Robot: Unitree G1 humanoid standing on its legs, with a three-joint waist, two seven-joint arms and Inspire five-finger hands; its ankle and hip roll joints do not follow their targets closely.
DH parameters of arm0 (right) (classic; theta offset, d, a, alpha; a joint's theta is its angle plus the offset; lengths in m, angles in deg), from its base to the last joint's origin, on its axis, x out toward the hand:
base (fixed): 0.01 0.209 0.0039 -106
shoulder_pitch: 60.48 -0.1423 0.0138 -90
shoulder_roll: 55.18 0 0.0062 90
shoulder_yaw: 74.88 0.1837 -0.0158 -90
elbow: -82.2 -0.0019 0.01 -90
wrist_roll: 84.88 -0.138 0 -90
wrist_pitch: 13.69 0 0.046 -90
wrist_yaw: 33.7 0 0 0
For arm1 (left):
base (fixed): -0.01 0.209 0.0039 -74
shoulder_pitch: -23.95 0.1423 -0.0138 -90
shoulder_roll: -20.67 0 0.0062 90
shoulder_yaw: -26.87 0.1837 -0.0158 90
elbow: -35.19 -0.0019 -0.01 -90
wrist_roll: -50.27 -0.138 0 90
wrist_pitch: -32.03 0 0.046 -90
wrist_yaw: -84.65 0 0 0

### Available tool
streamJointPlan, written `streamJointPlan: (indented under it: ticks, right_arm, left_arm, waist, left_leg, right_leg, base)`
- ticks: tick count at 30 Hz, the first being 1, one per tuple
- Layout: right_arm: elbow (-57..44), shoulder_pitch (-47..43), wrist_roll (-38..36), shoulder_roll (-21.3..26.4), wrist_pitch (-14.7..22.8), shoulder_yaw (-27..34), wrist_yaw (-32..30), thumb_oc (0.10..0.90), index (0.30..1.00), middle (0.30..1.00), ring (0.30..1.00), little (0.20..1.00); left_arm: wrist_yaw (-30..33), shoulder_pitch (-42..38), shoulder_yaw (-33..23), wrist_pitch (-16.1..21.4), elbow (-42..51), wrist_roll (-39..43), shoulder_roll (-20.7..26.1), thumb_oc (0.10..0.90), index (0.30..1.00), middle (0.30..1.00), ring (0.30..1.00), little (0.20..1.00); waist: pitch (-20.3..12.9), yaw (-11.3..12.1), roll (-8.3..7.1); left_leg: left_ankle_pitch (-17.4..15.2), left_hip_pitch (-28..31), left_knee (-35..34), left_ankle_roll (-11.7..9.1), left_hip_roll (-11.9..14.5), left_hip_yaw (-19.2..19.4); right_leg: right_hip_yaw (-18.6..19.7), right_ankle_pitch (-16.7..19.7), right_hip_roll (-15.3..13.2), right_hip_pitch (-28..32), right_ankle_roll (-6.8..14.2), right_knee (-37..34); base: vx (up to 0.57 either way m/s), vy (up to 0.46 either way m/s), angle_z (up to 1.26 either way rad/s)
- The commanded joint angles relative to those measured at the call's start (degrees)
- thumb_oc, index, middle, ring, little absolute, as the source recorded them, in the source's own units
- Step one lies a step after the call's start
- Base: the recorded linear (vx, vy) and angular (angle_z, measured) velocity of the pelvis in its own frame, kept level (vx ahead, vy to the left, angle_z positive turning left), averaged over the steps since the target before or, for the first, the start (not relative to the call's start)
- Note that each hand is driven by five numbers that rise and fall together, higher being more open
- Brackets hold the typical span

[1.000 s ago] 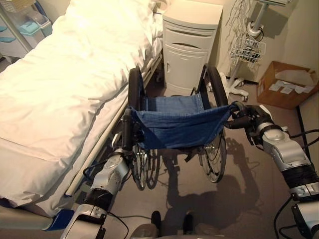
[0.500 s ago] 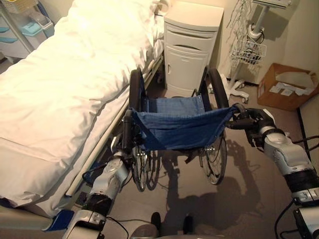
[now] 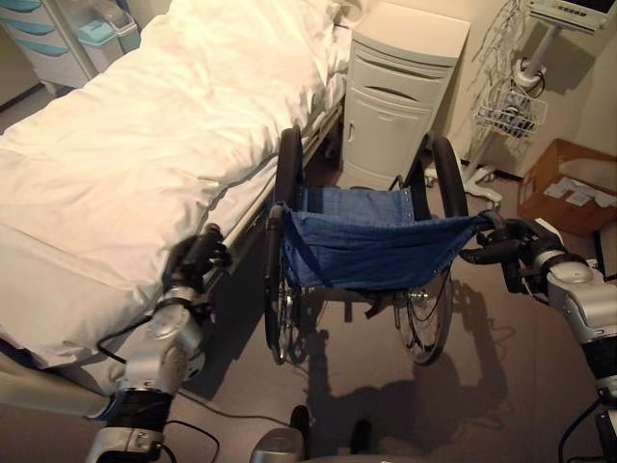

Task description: Push the wheelchair next to the bed

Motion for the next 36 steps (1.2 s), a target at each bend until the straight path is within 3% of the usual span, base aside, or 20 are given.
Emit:
streamJointPlan:
  ticks: [1,8,15,29,31,36]
  right_arm:
    - [4.29,-3.22,9.94,11.06,4.02,6.46,-8.3,0.8,0.9,0.9,0.9,0.9]
    - [1.87,-1.19,18.3,12.2,6.1,8.95,-10.91,0.8,0.9,0.9,0.9,0.9]
    - [2.24,-0.79,32.06,16.19,10.7,6.97,-5.17,0.8,0.9,0.9,0.9,0.9]
    - [-0.05,2.58,39.04,16.04,8.67,5.39,-4.71,0.8,0.9,0.9,0.9,0.9]
    - [-0.08,2.6,38.72,15.91,8.09,5.28,-5.15,0.8,0.9,0.9,0.9,0.9]
    - [-0.37,3.32,29.84,14.0,4.57,7.26,-8.88,0.8,0.9,0.9,0.9,0.9]
  left_arm:
    - [-0.67,-1.51,0.23,6.4,6.28,-2.44,2.89,0.8,0.9,0.9,0.9,0.9]
    - [-1.56,0.51,-0.91,6.78,6.18,-2.37,2.59,0.8,0.9,0.9,0.9,0.9]
    - [-2.34,1.05,-0.87,6.58,5.8,-1.85,2.67,0.8,0.9,0.9,0.9,0.9]
    - [-2.71,1.94,-0.79,5.87,6.65,-1.74,2.42,0.8,0.9,0.9,0.9,0.9]
    - [-2.71,1.8,-0.67,5.86,6.6,-1.75,2.41,0.8,0.9,0.9,0.9,0.9]
    - [-2.66,1.65,-0.58,5.82,6.57,-1.81,2.25,0.8,0.9,0.9,0.9,0.9]
  waist:
    - [-4.48,0.37,-1.2]
    - [-4.53,0.44,-1.25]
    - [-4.98,0.49,-1.52]
    - [-4.68,-0.13,-1.41]
    - [-4.62,-0.2,-1.36]
    - [-4.26,-0.5,-1.17]
  left_leg:
    - [-4.86,1.29,1.76,0.07,-2.35,1.82]
    - [-4.96,1.31,1.44,0.28,-2.35,1.83]
    - [-4.92,1.05,1.43,0.4,-2.44,1.89]
    - [-4.81,1.16,1.26,0.37,-2.12,2.99]
    - [-4.82,1.11,1.31,0.37,-2.12,3.1]
    - [-4.91,1.09,1.5,0.31,-2.01,3.38]
  right_leg:
    - [1.11,0.63,0.24,-1.76,2.17,3.69]
    - [1.43,0.68,0.4,-1.84,2.33,3.39]
    - [1.63,0.73,0.54,-2.12,2.48,3.29]
    - [1.34,1.06,0.41,-2.36,2.85,3.17]
    - [1.41,1.07,0.4,-2.43,2.86,3.18]
    - [1.59,1.09,0.39,-2.54,2.89,3.3]
  base:
    - [-0.01,0.002,0.07]
    - [0.0,0.0,0.03]
    - [0.0,-0.001,0.01]
    - [0.0,-0.006,-0.03]
    - [0.0,0.0,0.0]
    - [0.0,0.0,0.0]
